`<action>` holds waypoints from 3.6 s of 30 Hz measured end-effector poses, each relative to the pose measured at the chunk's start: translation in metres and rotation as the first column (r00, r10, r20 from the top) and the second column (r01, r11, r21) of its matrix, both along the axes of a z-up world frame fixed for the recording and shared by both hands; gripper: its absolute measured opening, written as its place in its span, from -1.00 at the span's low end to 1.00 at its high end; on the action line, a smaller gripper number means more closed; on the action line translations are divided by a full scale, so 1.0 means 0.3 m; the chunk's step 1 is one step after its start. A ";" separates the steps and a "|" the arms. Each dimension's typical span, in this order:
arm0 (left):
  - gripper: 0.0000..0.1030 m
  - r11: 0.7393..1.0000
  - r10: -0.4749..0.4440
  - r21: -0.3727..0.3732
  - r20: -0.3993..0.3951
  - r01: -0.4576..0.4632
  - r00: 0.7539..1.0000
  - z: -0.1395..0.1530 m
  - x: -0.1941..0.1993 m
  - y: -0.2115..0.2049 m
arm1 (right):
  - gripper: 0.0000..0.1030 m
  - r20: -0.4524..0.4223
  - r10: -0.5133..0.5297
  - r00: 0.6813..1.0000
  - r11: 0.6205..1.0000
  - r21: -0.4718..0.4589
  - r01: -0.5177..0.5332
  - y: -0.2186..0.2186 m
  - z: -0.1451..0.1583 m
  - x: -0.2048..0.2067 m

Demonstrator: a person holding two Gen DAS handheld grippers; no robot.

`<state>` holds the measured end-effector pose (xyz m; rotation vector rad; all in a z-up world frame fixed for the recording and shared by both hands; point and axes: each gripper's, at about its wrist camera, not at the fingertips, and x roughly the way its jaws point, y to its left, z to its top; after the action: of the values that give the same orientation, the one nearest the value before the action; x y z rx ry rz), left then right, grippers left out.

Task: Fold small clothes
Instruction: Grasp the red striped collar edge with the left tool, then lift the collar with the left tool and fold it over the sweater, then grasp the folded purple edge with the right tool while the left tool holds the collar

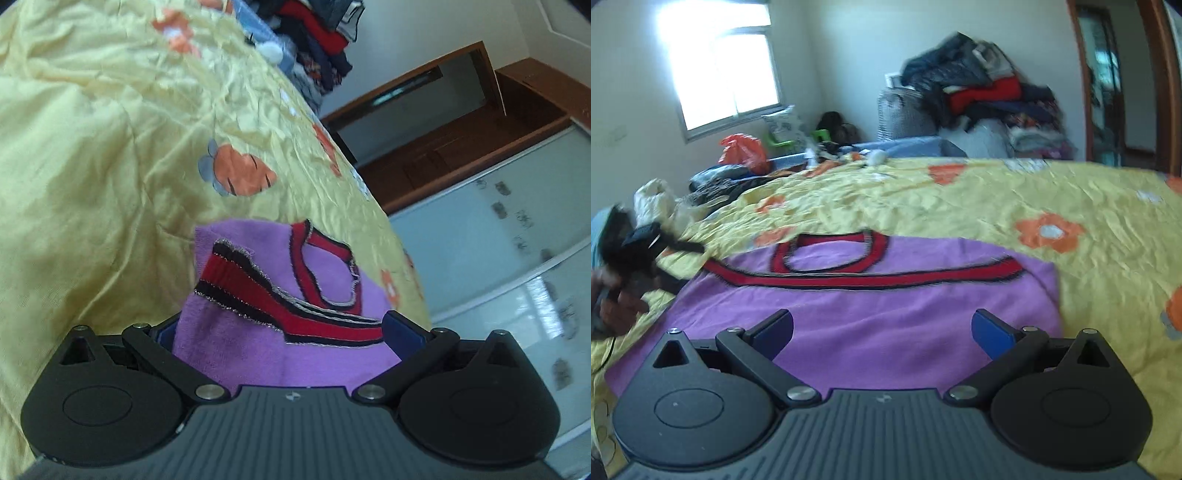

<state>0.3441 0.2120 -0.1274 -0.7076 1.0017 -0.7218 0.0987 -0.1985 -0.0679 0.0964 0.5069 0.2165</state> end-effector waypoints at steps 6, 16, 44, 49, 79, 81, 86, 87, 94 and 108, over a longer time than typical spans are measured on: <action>1.00 0.983 -0.008 -0.184 -0.083 -0.007 0.996 -0.043 0.033 0.124 | 1.00 0.067 0.115 0.991 0.974 -0.205 -0.099 0.214 0.017 -0.046; 0.97 0.969 -0.068 -0.242 -0.037 0.057 0.997 -0.042 0.014 0.010 | 1.00 0.067 0.193 0.979 0.954 -0.247 -0.171 0.332 0.026 -0.112; -0.74 0.970 0.081 0.230 -0.003 -0.078 0.997 0.153 0.003 -0.057 | 1.00 0.073 0.196 0.978 0.956 -0.236 -0.174 0.350 0.023 -0.159; -0.74 0.912 0.001 0.409 0.049 -0.021 0.999 0.324 -0.050 -0.263 | 1.00 0.036 0.241 0.970 0.966 -0.100 -0.237 0.342 0.033 -0.141; -0.68 0.714 -0.143 0.658 -0.199 0.241 0.969 0.162 -0.006 -0.885 | 1.00 0.218 0.290 0.932 0.667 -0.744 -0.034 1.012 -0.127 -0.252; -0.67 0.721 -0.144 0.648 -0.205 0.244 0.968 0.161 0.000 -0.877 | 0.87 0.179 0.269 0.946 0.617 -0.787 -0.026 1.060 -0.179 -0.206; -0.66 0.776 -0.145 0.583 -0.206 0.240 0.968 0.149 0.016 -0.830 | -0.91 0.103 0.213 0.972 0.772 -0.627 -0.103 0.933 -0.137 -0.157; -0.69 0.793 -0.142 0.563 -0.197 0.230 0.970 0.150 0.015 -0.814 | -0.91 0.102 0.210 0.972 0.807 -0.580 -0.113 0.895 -0.116 -0.161; -0.72 0.910 -0.015 0.409 -0.122 0.064 0.992 0.254 -0.001 -0.692 | -0.92 -0.035 0.111 0.993 0.992 -0.052 -0.113 0.504 0.034 -0.113; -0.73 0.917 -0.004 0.394 -0.135 0.058 0.991 0.310 -0.001 -1.062 | -0.92 -0.150 -0.179 0.972 0.888 0.400 0.226 -0.126 0.016 -0.204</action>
<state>0.3438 -0.1066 -0.0343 -0.3868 1.2389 -0.4796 0.0374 -0.2361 -0.0631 0.5793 0.5496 0.1105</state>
